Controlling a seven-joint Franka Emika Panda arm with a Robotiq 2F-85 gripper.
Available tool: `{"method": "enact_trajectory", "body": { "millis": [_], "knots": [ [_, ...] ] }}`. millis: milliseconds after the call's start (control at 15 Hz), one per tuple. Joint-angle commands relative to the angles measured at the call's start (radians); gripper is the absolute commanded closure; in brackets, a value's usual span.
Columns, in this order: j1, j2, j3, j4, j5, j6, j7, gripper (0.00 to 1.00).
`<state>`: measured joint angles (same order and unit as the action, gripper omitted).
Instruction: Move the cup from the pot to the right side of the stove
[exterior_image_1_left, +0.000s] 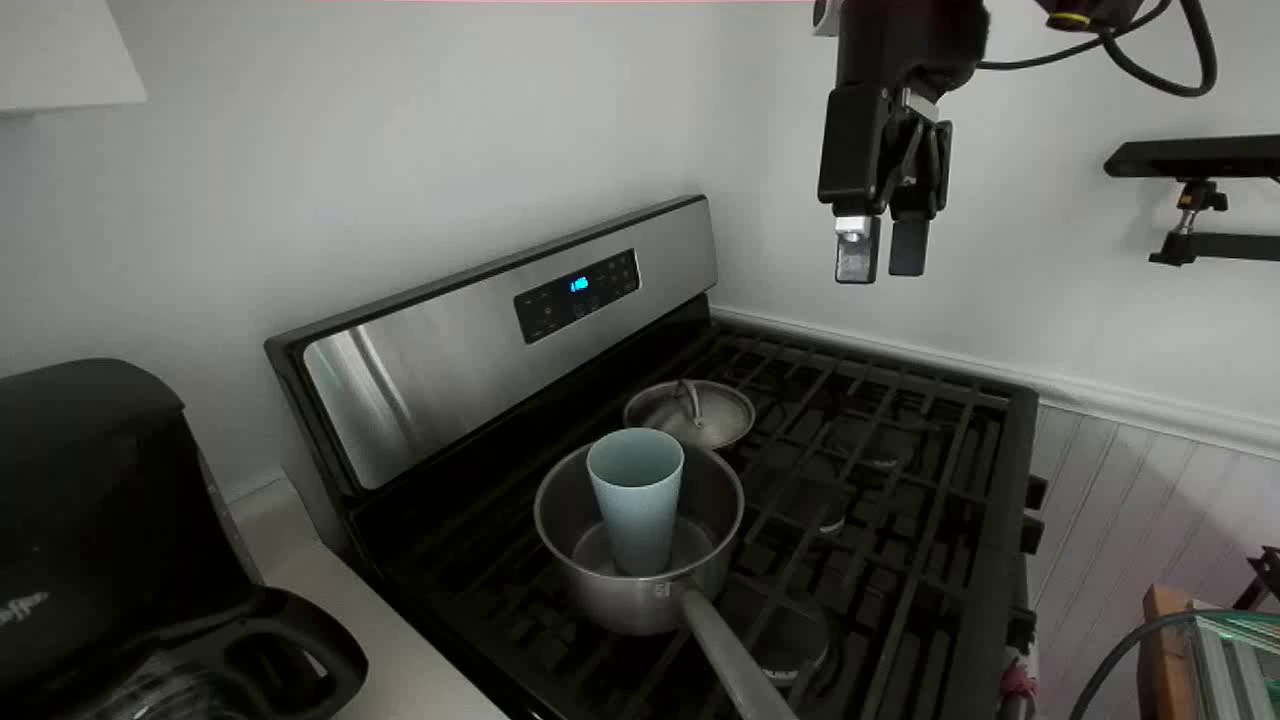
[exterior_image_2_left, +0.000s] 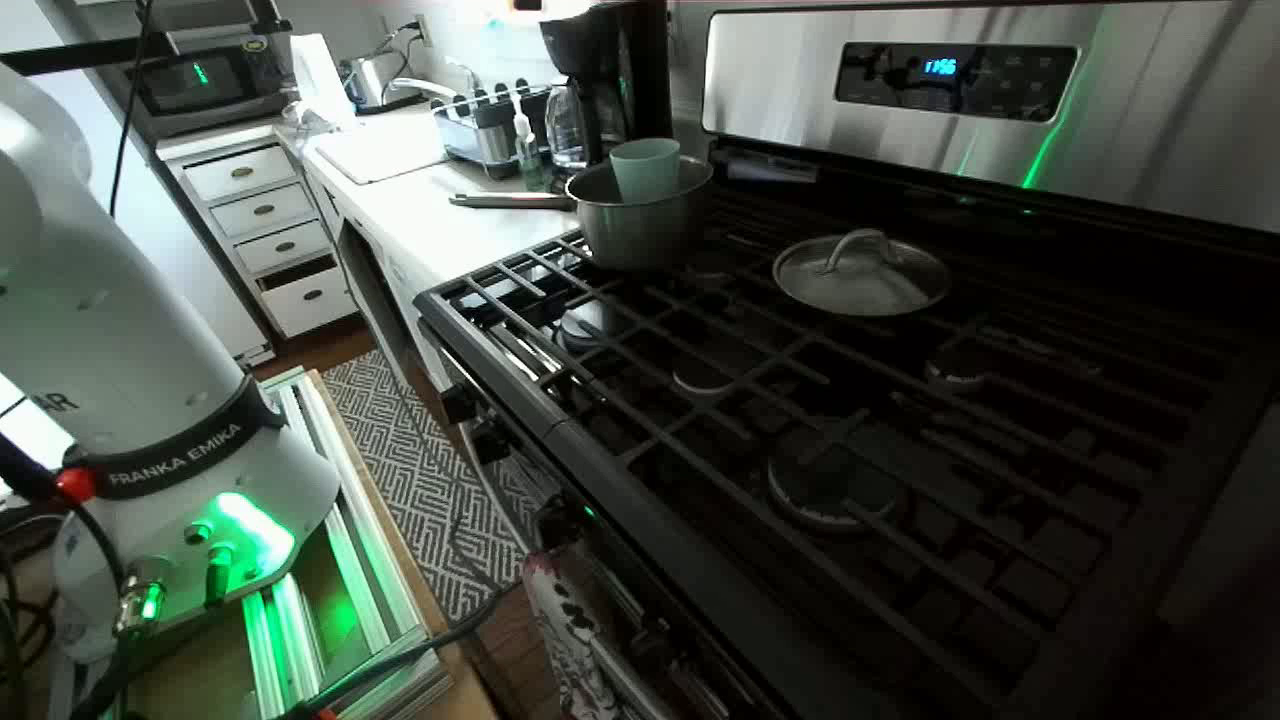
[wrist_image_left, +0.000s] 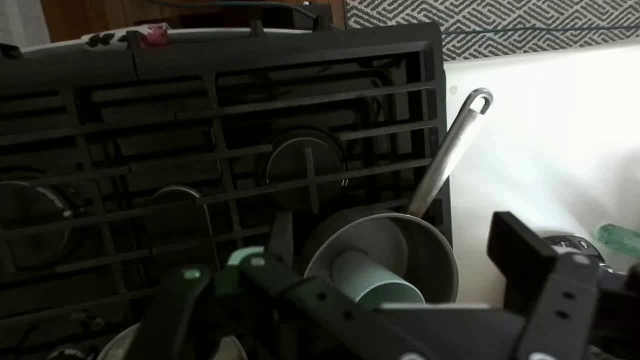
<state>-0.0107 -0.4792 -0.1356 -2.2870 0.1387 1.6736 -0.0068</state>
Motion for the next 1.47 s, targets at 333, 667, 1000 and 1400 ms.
{"method": "enact_trajectory", "body": {
  "millis": [333, 667, 1000, 1400],
  "knots": [
    [-0.024, 0.002, 0.019, 0.003, 0.008, -0.004, -0.008, 0.00],
    [-0.065, 0.079, 0.034, -0.010, -0.029, 0.205, 0.076, 0.00],
    [-0.047, 0.214, 0.073, 0.011, -0.079, 0.347, 0.069, 0.00],
    [-0.036, 0.246, 0.085, 0.006, -0.062, 0.341, 0.042, 0.00]
  ]
}}
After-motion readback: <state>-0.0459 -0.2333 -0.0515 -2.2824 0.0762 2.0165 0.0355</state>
